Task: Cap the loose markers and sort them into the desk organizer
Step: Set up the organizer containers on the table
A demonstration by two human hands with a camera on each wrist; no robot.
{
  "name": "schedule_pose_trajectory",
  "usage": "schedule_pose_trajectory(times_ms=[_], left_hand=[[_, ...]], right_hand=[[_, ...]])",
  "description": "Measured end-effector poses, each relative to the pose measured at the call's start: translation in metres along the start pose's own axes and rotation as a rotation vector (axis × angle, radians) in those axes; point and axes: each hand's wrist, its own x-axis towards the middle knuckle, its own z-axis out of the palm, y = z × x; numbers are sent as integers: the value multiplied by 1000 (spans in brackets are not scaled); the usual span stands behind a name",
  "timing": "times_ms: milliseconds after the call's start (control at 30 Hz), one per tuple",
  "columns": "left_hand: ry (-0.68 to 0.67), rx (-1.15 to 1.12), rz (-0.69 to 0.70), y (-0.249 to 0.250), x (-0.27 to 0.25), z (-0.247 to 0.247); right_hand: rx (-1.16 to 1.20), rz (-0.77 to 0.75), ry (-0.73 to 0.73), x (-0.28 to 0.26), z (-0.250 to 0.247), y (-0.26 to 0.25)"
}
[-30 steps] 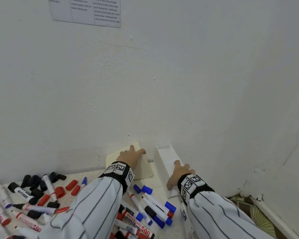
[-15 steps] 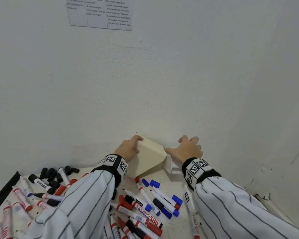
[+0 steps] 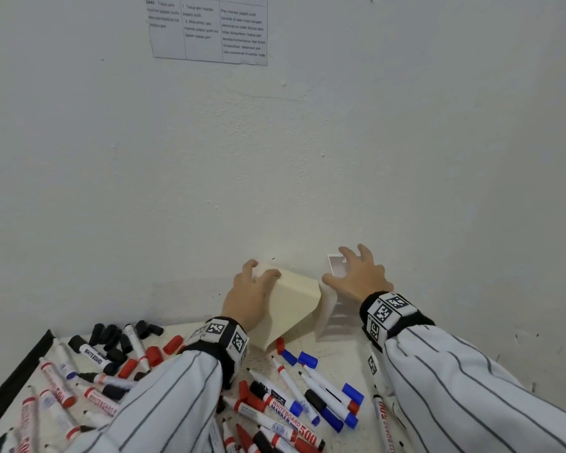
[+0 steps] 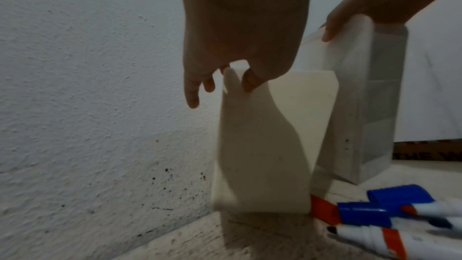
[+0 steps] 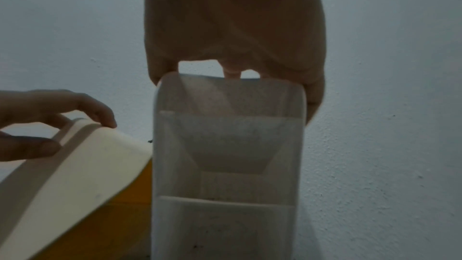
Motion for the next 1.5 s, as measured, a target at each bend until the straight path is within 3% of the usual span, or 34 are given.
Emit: schedule_pose_trajectory(times_ms=[133, 267, 433, 633, 1000, 1233, 1400, 1500], left_hand=[[27, 207, -14, 14, -7, 11], [-121, 142, -183, 21, -4, 33], [-80, 61, -290, 19, 3, 43], [-24, -89, -207, 6, -5, 42], [-127, -345, -87, -7, 1, 22], [-85, -638, -174, -20, 7, 14], [-192, -546, -192, -18, 6, 16], [-216, -448, -198, -15, 2, 21]], right_hand=[[67, -50, 29, 0, -1, 6], [22, -29, 110, 3, 1, 2], [0, -77, 86, 4, 9, 4], [116, -34, 116, 3, 13, 5], [118, 38, 106, 1, 10, 4], [262, 21, 83, 4, 11, 6], [87, 61, 85, 1, 16, 5], [128, 52, 89, 2, 17, 6]])
